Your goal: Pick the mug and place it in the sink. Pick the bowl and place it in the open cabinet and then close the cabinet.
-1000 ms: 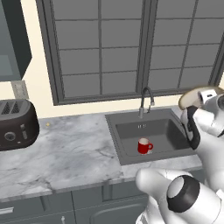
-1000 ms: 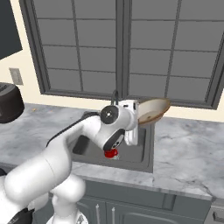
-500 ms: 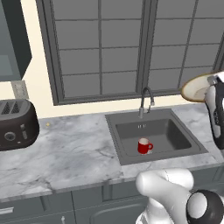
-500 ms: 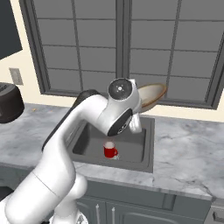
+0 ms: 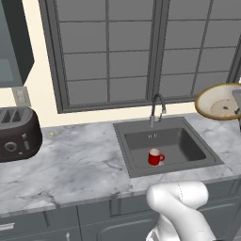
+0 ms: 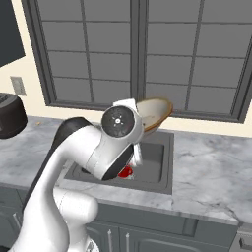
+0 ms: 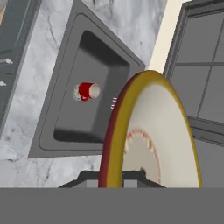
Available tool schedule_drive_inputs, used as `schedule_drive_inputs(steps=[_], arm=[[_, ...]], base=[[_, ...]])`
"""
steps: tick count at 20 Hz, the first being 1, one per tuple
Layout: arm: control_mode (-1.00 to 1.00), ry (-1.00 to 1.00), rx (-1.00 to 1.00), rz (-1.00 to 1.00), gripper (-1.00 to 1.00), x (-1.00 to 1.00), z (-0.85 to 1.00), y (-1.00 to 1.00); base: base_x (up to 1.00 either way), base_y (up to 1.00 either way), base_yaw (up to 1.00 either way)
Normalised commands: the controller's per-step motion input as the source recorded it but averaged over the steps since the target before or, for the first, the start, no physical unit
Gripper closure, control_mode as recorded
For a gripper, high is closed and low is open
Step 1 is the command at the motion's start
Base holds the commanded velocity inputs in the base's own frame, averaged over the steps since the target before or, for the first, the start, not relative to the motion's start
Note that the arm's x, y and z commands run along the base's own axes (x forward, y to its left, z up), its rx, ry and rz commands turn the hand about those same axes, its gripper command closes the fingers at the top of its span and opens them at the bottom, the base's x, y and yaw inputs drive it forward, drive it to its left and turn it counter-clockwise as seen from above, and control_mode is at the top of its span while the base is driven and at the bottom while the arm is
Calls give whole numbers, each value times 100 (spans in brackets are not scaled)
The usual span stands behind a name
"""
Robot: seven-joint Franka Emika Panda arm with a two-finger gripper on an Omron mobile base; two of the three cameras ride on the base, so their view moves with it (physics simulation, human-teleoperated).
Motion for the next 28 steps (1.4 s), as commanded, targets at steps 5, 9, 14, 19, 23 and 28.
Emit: schedule_drive_inputs(steps=[5,9,14,19,23,28], arm=[[-100,7,18,0,100,-31,32,47],[-100,18,19,0,100,-11,52,39],[-100,12,23,0,100,-29,51,9],[-100,-14,1,0,100,-49,4,12],[-100,-6,0,0,100,-30,0,18],[-100,0,2,0,100,-14,0,18]], base=[[0,0,0],[0,0,0],[0,0,0],[0,0,0],[0,0,0],[0,0,0]])
